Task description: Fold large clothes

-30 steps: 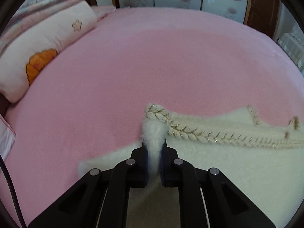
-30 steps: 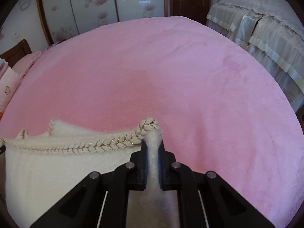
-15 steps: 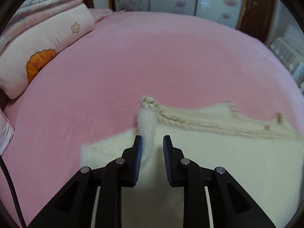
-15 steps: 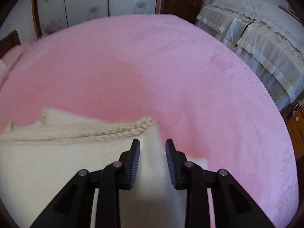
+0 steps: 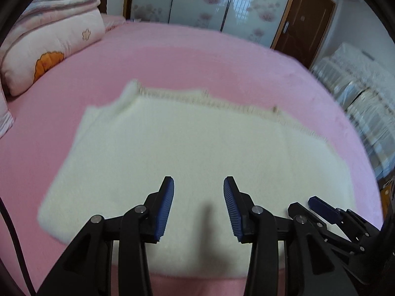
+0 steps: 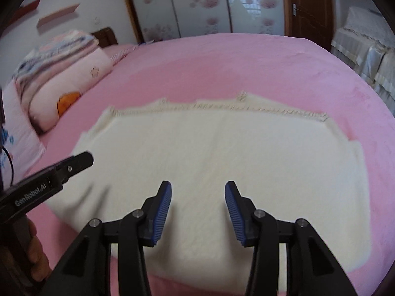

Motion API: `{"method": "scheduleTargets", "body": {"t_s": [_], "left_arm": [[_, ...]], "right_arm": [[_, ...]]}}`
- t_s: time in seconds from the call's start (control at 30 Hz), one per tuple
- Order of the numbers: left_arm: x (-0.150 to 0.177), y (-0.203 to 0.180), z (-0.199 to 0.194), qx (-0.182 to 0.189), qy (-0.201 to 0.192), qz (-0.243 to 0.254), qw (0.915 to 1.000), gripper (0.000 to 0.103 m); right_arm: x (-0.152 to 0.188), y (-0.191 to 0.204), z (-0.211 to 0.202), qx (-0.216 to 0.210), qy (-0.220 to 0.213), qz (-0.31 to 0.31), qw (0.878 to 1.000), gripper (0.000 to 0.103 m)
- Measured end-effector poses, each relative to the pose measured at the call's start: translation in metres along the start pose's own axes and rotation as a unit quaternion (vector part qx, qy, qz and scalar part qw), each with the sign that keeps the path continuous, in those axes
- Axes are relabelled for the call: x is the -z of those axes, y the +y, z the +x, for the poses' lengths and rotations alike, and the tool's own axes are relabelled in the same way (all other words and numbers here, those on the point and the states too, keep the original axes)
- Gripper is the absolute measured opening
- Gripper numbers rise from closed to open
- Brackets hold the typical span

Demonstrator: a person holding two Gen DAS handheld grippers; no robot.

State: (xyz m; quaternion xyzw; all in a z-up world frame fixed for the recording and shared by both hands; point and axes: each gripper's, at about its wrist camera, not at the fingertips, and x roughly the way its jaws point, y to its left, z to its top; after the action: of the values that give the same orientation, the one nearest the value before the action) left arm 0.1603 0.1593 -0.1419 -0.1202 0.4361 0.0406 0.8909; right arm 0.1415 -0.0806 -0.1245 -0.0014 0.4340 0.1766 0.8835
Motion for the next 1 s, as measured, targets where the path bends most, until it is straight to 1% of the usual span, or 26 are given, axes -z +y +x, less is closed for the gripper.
{"method": "scheduleTargets", "body": {"t_s": [0.03, 0.07, 0.1, 0.13, 0.17, 0.2, 0.23, 0.27, 0.3, 0.33, 0.4, 0.43, 0.47, 0.5, 0.53, 0.57, 0.63, 0.7, 0.87, 0.93, 1.0], "left_arm": [[0.006, 0.0, 0.008, -0.007, 0.018, 0.0, 0.9998, 0.04], [0.013, 0.0, 0.014, -0.02, 0.035, 0.001, 0.9992, 0.04], [0.018, 0.005, 0.02, -0.034, 0.039, 0.001, 0.9987, 0.041], [0.017, 0.015, 0.023, -0.042, 0.035, 0.002, 0.9985, 0.042], [0.018, 0.021, 0.022, -0.05, 0.03, 0.002, 0.9983, 0.042], [0.02, 0.024, 0.021, -0.061, 0.029, 0.002, 0.9977, 0.042], [0.022, 0.03, 0.02, -0.081, 0.028, 0.001, 0.9963, 0.042], [0.023, 0.037, 0.019, -0.094, 0.028, -0.002, 0.9951, 0.042], [0.024, 0.048, 0.019, -0.1, 0.029, -0.01, 0.9945, 0.042], [0.025, 0.056, 0.018, -0.095, 0.029, -0.017, 0.9949, 0.042], [0.027, 0.069, 0.016, -0.085, 0.025, -0.025, 0.9957, 0.042], [0.029, 0.071, 0.016, -0.085, 0.022, -0.023, 0.9958, 0.042], [0.031, 0.07, 0.017, -0.088, 0.019, -0.015, 0.9959, 0.042], [0.032, 0.067, 0.018, -0.095, 0.017, -0.006, 0.9953, 0.042], [0.035, 0.063, 0.018, -0.105, 0.014, 0.001, 0.9944, 0.042], [0.037, 0.059, 0.018, -0.114, 0.013, 0.005, 0.9934, 0.042], [0.039, 0.057, 0.019, -0.12, 0.012, 0.002, 0.9927, 0.042], [0.036, 0.061, 0.02, -0.117, 0.011, -0.006, 0.993, 0.043], [0.035, 0.059, 0.017, -0.113, 0.013, -0.007, 0.9935, 0.044], [0.036, 0.057, 0.014, -0.114, 0.018, -0.005, 0.9933, 0.044], [0.035, 0.057, 0.01, -0.11, 0.024, -0.013, 0.9936, 0.046]], "right_arm": [[0.006, -0.002, 0.006, -0.001, 0.009, 0.003, 1.0, 0.045], [0.012, -0.006, 0.008, -0.001, 0.007, 0.007, 1.0, 0.045], [0.016, -0.012, 0.008, -0.009, 0.002, 0.009, 1.0, 0.045], [0.017, -0.018, 0.005, -0.013, -0.002, 0.007, 1.0, 0.043], [0.018, -0.021, 0.002, -0.001, -0.005, 0.002, 1.0, 0.043], [0.023, -0.02, -0.001, 0.027, -0.009, -0.005, 1.0, 0.043], [0.025, -0.029, -0.004, 0.069, -0.013, -0.012, 0.997, 0.043], [0.029, -0.043, -0.007, 0.104, -0.015, -0.011, 0.994, 0.043], [0.032, -0.058, -0.009, 0.12, -0.015, 0.0, 0.993, 0.043], [0.037, -0.077, -0.014, 0.136, -0.015, 0.02, 0.99, 0.043], [0.044, -0.114, -0.023, 0.186, -0.013, 0.056, 0.981, 0.043], [0.049, -0.135, -0.028, 0.202, -0.013, 0.079, 0.976, 0.044], [0.052, -0.148, -0.032, 0.194, -0.013, 0.097, 0.976, 0.042], [0.055, -0.158, -0.034, 0.178, -0.012, 0.11, 0.978, 0.031], [0.056, -0.158, -0.034, 0.187, -0.012, 0.107, 0.976, 0.024], [0.056, -0.155, -0.034, 0.195, -0.012, 0.1, 0.976, 0.02], [0.054, -0.147, -0.03, 0.213, -0.012, 0.094, 0.972, 0.02], [0.054, -0.141, -0.026, 0.225, -0.011, 0.1, 0.969, 0.023], [0.057, -0.15, -0.027, 0.228, -0.013, 0.12, 0.966, 0.023], [0.057, -0.149, -0.029, 0.23, -0.007, 0.119, 0.966, 0.023], [0.054, -0.151, -0.03, 0.228, 0.004, 0.125, 0.966, 0.023]]}}
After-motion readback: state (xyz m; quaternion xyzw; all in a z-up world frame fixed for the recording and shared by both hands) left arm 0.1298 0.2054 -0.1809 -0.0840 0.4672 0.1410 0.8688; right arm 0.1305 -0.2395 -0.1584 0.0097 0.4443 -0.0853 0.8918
